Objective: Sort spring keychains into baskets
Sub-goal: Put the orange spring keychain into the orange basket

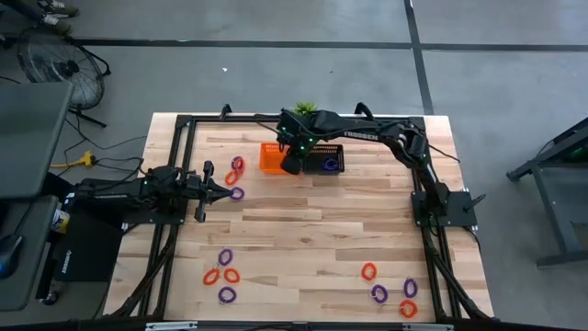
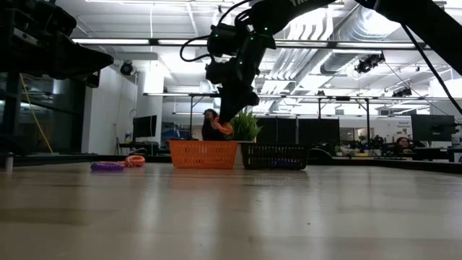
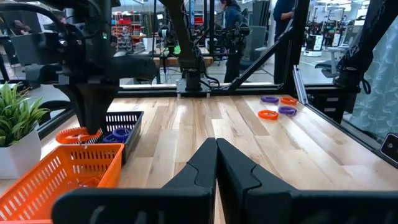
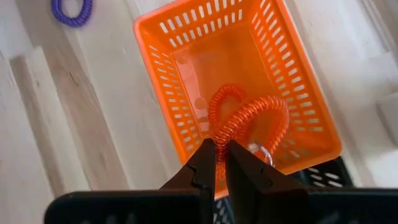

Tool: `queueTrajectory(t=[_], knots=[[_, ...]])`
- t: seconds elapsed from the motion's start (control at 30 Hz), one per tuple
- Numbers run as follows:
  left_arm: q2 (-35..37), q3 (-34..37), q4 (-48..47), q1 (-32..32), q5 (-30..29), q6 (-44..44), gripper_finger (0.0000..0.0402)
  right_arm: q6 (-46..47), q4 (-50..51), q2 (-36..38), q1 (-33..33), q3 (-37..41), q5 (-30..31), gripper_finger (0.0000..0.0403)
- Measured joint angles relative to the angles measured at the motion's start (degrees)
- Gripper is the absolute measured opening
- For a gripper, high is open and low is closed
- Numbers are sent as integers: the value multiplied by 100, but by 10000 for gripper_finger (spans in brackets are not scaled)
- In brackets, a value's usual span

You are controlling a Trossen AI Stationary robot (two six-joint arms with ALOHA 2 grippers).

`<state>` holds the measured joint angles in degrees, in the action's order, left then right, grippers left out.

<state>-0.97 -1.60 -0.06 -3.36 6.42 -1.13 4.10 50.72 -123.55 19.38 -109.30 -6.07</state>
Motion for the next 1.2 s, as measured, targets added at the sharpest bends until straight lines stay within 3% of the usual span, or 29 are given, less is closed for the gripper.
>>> queueTrajectory(t=[0.33, 0.6, 1.2], knots=[[0, 1, 0, 0, 0, -1, 1, -1467, -207, 2, 2, 81, 310, 19], [-2, 1, 0, 1, 0, -1, 1, -1829, -849, 0, 0, 522, 216, 22], [-1, 1, -2, 0, 0, -1, 1, -2209, -930, 2, -36, 636, 139, 127]])
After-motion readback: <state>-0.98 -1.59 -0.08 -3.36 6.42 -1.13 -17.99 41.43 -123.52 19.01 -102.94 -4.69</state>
